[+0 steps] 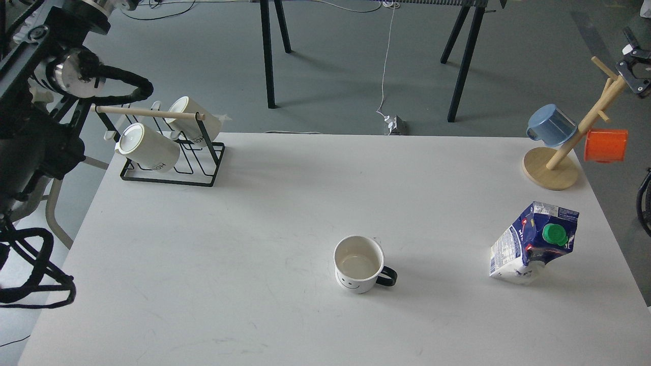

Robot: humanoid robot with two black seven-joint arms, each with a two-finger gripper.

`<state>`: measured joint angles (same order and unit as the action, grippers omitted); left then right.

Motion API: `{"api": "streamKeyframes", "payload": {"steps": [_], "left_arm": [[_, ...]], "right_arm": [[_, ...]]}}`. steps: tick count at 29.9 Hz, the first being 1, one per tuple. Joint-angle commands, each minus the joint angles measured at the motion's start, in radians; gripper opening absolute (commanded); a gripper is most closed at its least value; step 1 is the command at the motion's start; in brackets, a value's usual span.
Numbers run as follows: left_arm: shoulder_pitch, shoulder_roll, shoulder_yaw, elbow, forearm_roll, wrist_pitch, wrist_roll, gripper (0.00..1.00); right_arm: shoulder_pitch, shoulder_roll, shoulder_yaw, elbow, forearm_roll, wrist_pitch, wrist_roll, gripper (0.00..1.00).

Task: Place cup and milk with both arms
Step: 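Release the mug and retract the left arm toward the rack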

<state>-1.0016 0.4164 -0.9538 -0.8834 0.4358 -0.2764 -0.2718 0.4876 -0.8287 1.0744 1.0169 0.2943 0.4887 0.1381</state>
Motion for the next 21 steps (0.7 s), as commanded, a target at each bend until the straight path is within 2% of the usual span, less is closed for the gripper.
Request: {"api": "streamKeyframes", "payload": {"steps": [1,7,14,21], "left_arm": [[0.006,0.007,0.004,0.033,-0.161,-0.001,0.000,1.00],[0.011,-0.007,0.007,0.044,-0.186,0.008,-0.001,1.00],[0.012,-0.036,0.000,0.035,-0.187,0.011,-0.004,1.00],[0.021,-0.041,-0.002,0.035,-0.187,0.013,-0.006,1.00]], "right_arm": [[-0.069,-0.062,0.004,0.064,0.049,0.000,0.001,0.99],[-0.230,-0.112,0.074,0.155,0.092,0.000,0.018,0.99],[-0.519,-0.110,0.232,0.304,0.095,0.000,0.020,0.99],[-0.695,-0.110,0.361,0.347,0.100,0.000,0.020,0.99]]}}
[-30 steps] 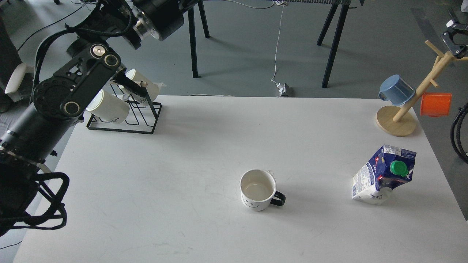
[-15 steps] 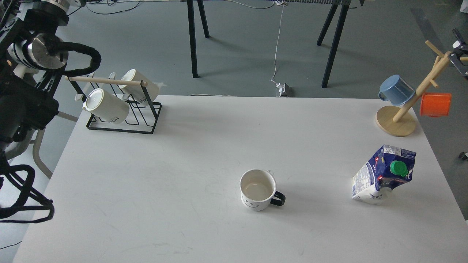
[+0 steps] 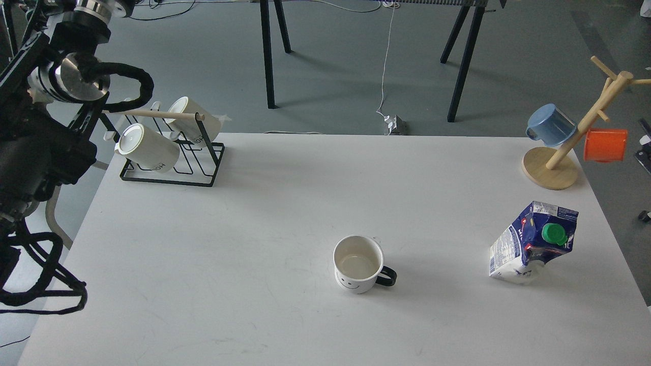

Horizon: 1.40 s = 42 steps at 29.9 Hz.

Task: Place cup and milk with both arms
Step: 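Release the mug and retract the left arm toward the rack, then bring the right gripper up toward the milk carton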

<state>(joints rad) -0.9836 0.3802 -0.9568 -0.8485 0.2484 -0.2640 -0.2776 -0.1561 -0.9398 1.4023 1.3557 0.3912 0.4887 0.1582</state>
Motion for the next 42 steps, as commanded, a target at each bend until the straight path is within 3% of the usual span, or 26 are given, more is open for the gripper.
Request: {"api": "streamKeyframes", "payload": {"steps": [1,20,29,42], "left_arm": [[0.005,-0.006,0.003,0.000,0.000,0.000,0.000,1.00],[0.029,-0.014,0.012,0.002,0.002,-0.008,0.001,1.00],[0.034,-0.014,0.016,0.002,0.003,-0.006,0.006,1.00],[0.034,-0.014,0.062,0.003,0.014,-0.001,0.008,1.00]], "right_arm": [[-0.065,0.003,0.037,0.010,0.003,0.000,0.000,0.99],[-0.423,0.041,0.095,0.045,0.015,0.000,0.035,0.99],[-0.554,0.259,0.026,0.062,-0.029,0.000,0.023,0.99],[-0.447,0.568,-0.153,0.062,-0.132,0.000,0.024,0.99]]}}
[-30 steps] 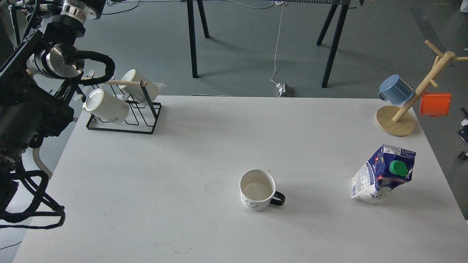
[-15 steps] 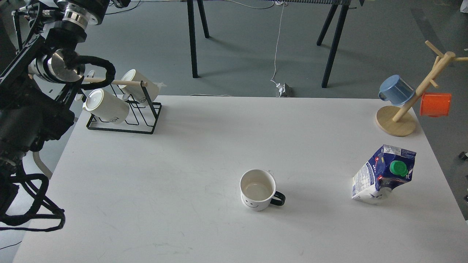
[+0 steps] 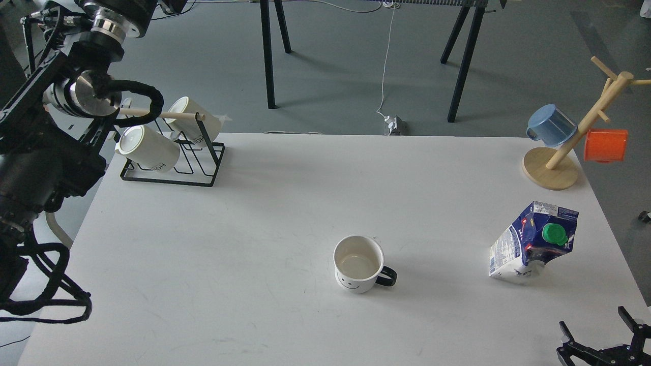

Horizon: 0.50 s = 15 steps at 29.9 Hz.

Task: Place cup and milk with both arms
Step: 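Bring the right gripper up toward the milk carton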

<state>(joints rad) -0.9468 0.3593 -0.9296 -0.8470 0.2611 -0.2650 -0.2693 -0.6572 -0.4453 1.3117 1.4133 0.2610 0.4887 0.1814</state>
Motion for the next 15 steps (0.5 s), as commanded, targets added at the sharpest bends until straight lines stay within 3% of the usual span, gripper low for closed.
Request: {"api": "streamKeyframes", "payload": {"steps": [1,5,15], "left_arm": [[-0.006,0.010,0.052,0.005,0.001,0.000,-0.001,1.00],[-0.009,0.013,0.060,0.009,0.003,0.001,-0.002,1.00],[-0.004,0.036,0.060,0.012,-0.010,0.001,-0.002,1.00]], "right_arm": [[0.074,0.108,-0.086,0.004,-0.003,0.000,0.001,0.99],[0.119,0.166,-0.111,0.006,-0.041,0.000,0.001,0.99],[0.162,0.174,-0.086,0.006,-0.035,0.000,0.010,0.99]]}}
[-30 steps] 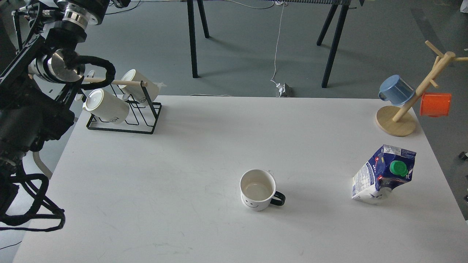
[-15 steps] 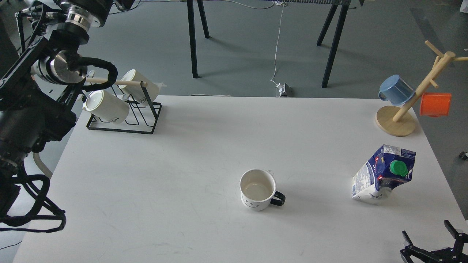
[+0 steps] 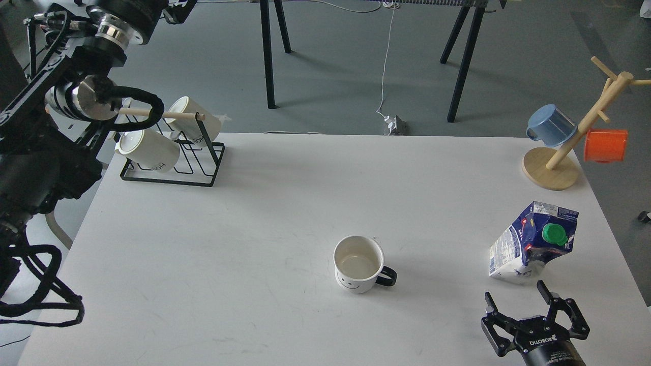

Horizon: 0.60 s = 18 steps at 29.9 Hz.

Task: Place cup and milk with both arms
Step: 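Bring the right gripper up toward the milk carton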

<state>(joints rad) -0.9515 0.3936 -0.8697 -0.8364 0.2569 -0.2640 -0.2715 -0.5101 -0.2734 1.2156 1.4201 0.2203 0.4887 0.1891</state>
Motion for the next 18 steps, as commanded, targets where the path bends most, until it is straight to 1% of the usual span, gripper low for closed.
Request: {"api": "streamKeyframes", "payload": {"steps": [1,5,12,18], "left_arm": [[0.000,0.002,0.000,0.002,-0.005,0.000,0.000,1.00],[-0.003,0.002,0.000,0.002,-0.005,0.000,0.000,1.00],[-0.003,0.011,0.000,0.002,-0.004,0.000,0.000,1.00],[-0.001,0.024,0.000,0.002,-0.005,-0.006,0.000,1.00]], "right_arm": [[0.018,0.008,0.013,-0.001,0.007,0.000,0.003,0.99],[0.031,0.026,0.021,-0.001,0.007,0.000,0.006,0.99],[0.030,0.023,0.074,-0.001,0.008,0.000,0.033,0.99],[0.030,0.026,0.090,-0.003,0.008,0.000,0.035,0.99]]}}
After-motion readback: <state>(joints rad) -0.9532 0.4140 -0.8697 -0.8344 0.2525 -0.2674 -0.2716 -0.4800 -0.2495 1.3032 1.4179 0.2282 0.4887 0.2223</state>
